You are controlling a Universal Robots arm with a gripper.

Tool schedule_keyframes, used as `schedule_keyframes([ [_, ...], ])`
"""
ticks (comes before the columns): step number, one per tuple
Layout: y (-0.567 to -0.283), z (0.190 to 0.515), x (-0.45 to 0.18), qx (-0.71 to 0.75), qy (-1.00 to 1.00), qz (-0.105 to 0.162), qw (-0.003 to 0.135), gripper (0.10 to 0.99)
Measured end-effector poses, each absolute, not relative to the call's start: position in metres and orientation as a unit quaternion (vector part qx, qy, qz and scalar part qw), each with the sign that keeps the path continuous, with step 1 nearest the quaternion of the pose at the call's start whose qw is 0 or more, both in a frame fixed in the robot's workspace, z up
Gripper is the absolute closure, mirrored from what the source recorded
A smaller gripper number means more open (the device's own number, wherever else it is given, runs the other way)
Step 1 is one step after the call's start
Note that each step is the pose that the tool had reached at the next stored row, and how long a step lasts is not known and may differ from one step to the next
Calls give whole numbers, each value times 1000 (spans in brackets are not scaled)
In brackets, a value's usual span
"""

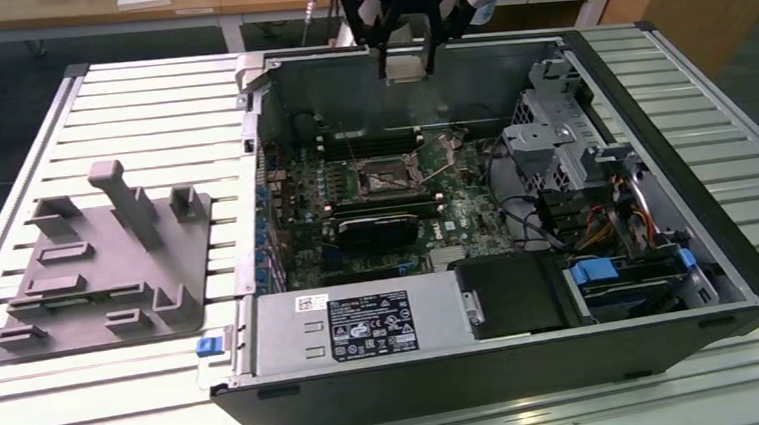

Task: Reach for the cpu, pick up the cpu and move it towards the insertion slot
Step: 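Pick up the cpu and move it towards the insertion slot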

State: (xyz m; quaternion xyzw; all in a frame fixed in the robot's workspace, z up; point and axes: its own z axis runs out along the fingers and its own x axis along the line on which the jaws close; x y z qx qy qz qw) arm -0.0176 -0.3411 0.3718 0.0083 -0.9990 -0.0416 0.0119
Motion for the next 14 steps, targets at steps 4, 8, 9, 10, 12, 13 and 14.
schedule_keyframes([
  [4, -334, 371, -18, 8, -999, -39, 10, 545],
  [8, -332, 371, -18, 8, -999, -36, 10, 545],
  [9, -332, 371, -18, 8, -999, -36, 9, 545],
  [10, -332, 371, -18, 8, -999, -36, 9, 545],
  [12, -332, 371, -18, 8, -999, -36, 10, 545],
  [13, -332, 371, -18, 8, -999, -36, 9, 545],
  [14, -332, 371, -18, 8, -999, -35, 10, 545],
])
